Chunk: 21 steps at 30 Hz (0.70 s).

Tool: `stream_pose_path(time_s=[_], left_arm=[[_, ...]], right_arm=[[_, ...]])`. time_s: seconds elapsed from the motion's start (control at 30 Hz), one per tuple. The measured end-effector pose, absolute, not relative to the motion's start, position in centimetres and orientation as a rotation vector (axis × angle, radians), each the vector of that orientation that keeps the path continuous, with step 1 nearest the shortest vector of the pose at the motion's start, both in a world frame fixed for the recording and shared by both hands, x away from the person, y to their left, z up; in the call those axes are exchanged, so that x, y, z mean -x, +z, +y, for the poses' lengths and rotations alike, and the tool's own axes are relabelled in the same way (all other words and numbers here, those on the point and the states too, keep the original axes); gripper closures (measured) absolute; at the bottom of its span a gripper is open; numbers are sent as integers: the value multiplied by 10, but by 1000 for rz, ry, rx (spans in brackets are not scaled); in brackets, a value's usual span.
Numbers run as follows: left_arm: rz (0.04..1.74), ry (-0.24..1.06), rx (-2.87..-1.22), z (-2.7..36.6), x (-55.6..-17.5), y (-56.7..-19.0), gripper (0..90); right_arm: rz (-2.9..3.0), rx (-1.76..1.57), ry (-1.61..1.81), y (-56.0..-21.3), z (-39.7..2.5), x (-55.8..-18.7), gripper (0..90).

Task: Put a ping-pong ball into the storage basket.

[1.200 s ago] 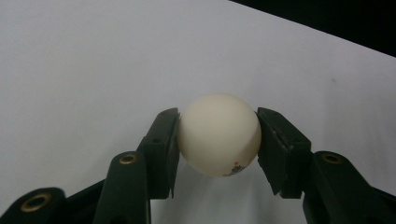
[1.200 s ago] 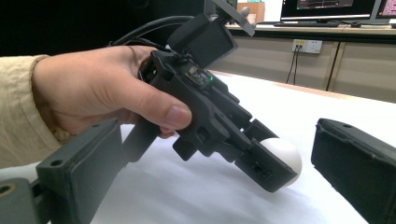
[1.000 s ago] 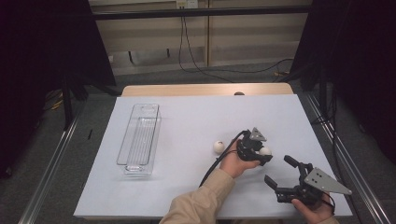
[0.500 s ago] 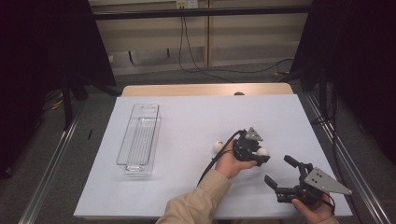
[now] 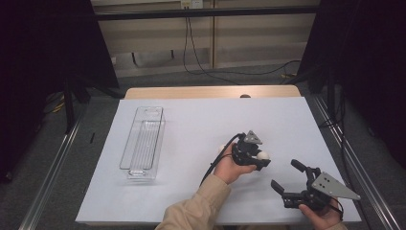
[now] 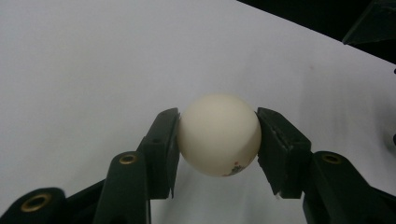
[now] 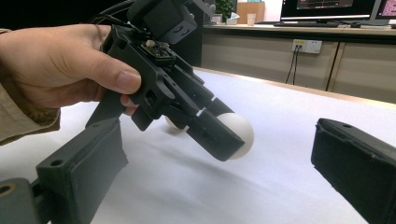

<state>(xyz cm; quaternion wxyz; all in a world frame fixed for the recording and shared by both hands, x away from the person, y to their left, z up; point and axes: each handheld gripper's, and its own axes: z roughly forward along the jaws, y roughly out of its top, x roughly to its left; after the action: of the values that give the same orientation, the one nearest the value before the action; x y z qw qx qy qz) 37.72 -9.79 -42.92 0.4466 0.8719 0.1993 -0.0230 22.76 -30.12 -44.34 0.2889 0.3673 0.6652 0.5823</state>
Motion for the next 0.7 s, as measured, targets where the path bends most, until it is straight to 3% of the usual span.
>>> stream_pose_path(time_s=[0.7], left_arm=[[526, -37, -2130, -69, -378, -421, 511]], right_arm=[[1770, -992, 1547, -444, -303, -229, 19]])
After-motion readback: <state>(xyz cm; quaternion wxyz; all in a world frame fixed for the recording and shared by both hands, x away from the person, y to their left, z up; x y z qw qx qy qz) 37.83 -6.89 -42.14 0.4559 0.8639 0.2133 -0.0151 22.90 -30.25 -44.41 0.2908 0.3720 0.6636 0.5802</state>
